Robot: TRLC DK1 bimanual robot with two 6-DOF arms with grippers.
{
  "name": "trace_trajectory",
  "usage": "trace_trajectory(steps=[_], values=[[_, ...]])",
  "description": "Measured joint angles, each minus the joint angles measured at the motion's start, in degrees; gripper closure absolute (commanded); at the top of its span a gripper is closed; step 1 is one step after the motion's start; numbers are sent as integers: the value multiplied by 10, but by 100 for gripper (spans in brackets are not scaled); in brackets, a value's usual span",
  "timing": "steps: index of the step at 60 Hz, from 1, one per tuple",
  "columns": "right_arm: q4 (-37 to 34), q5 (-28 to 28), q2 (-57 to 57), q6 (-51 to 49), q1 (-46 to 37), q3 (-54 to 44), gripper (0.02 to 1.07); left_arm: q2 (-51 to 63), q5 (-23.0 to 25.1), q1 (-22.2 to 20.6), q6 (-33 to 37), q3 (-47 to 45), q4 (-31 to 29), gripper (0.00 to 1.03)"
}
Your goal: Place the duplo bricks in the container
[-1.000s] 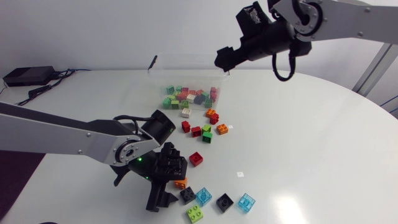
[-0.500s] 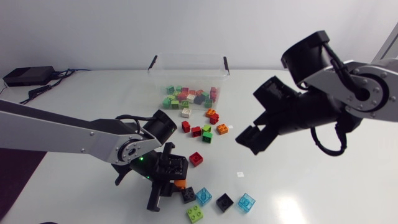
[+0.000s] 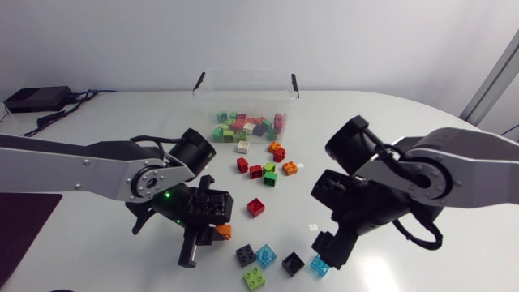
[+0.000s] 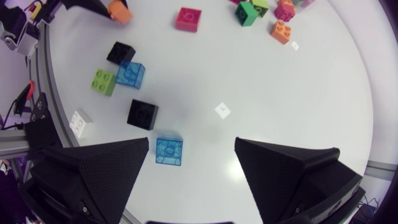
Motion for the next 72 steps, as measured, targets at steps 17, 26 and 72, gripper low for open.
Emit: trace_trajectory(steps=[17, 26, 72], values=[[24, 16, 54, 0, 17, -21, 10, -43, -1, 49, -3, 29, -7, 80], [37, 20, 83, 0, 26, -24, 13, -47, -2, 72, -16, 67, -9, 80], [67, 21, 131, 0, 45, -40, 78, 11, 3, 155, -224, 244, 145, 79]])
